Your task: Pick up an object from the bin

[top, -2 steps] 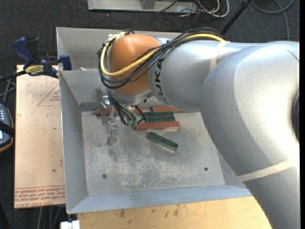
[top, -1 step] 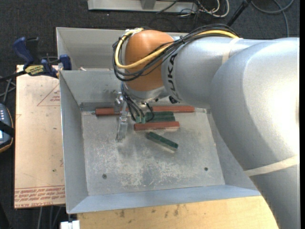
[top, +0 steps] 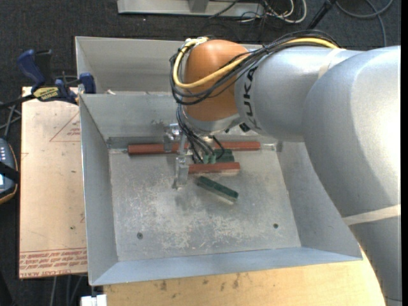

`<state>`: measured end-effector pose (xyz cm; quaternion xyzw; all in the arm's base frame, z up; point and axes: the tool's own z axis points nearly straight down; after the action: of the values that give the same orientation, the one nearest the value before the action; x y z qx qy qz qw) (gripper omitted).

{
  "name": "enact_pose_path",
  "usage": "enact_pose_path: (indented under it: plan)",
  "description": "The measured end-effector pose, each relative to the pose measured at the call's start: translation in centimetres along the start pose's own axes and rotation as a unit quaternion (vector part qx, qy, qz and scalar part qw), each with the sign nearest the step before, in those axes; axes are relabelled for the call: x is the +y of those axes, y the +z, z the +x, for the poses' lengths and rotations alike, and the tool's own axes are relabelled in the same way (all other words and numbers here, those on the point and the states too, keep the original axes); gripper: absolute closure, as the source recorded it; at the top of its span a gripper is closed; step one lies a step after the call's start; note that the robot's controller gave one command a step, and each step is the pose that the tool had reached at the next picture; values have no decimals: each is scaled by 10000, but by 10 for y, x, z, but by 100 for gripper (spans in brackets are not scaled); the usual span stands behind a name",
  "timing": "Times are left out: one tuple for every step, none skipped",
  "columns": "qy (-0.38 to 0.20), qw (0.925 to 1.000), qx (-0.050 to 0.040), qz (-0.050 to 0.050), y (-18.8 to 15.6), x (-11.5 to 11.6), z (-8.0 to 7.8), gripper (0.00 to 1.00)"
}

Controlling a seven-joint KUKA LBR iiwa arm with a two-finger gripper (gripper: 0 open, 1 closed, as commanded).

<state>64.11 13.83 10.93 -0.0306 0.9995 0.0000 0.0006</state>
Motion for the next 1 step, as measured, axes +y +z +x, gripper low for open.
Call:
enact_pose_path:
  plan:
    - [-627, 9980, -5, -6, 18, -23, 5, 0]
